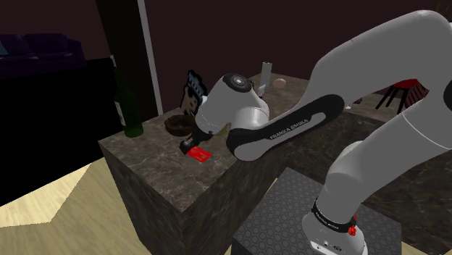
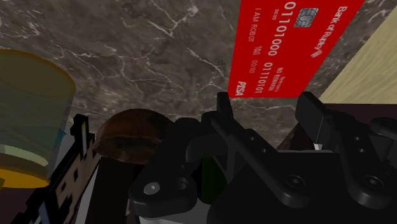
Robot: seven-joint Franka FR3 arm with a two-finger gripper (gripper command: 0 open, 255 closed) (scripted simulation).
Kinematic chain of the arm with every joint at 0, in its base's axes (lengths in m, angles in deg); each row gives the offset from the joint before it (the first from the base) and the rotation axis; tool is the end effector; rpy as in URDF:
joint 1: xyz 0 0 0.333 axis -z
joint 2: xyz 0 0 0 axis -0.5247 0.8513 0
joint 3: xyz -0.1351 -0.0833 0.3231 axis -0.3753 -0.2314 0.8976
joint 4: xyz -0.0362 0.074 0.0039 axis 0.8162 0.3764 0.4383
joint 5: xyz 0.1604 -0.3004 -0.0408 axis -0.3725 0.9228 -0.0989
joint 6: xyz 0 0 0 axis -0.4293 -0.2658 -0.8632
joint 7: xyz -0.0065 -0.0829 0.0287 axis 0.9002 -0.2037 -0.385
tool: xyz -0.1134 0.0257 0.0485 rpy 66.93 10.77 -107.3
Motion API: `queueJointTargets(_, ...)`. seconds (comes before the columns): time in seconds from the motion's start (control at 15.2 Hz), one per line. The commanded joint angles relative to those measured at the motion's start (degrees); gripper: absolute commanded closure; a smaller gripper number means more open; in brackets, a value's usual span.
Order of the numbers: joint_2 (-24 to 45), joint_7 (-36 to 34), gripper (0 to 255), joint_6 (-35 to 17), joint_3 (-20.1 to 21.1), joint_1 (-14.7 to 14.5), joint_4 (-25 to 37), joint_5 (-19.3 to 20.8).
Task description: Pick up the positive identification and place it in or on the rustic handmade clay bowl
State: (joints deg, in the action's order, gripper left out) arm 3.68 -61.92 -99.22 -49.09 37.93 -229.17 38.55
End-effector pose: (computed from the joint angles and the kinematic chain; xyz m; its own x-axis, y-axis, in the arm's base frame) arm 0.3516 0.2151 0.4824 0.8324 0.0618 0.5507 0.0703 -0.9975 0.0057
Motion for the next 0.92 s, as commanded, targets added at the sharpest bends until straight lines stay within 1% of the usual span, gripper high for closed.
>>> queueJointTargets(0.0, -0.90, 1.14, 255, 1.77, -1.20, -1.07, 0.79, -0.98)
queueJointTargets(0.33, -2.89, 3.19, 255, 6.02, -3.35, -2.91, 2.99, -2.69)
queueJointTargets(0.59, -4.05, 4.32, 255, 8.88, -4.51, -3.76, 4.67, -3.54)
queueJointTargets(0.86, 2.58, 7.40, 255, 7.28, -6.24, -0.25, 9.58, -1.11)
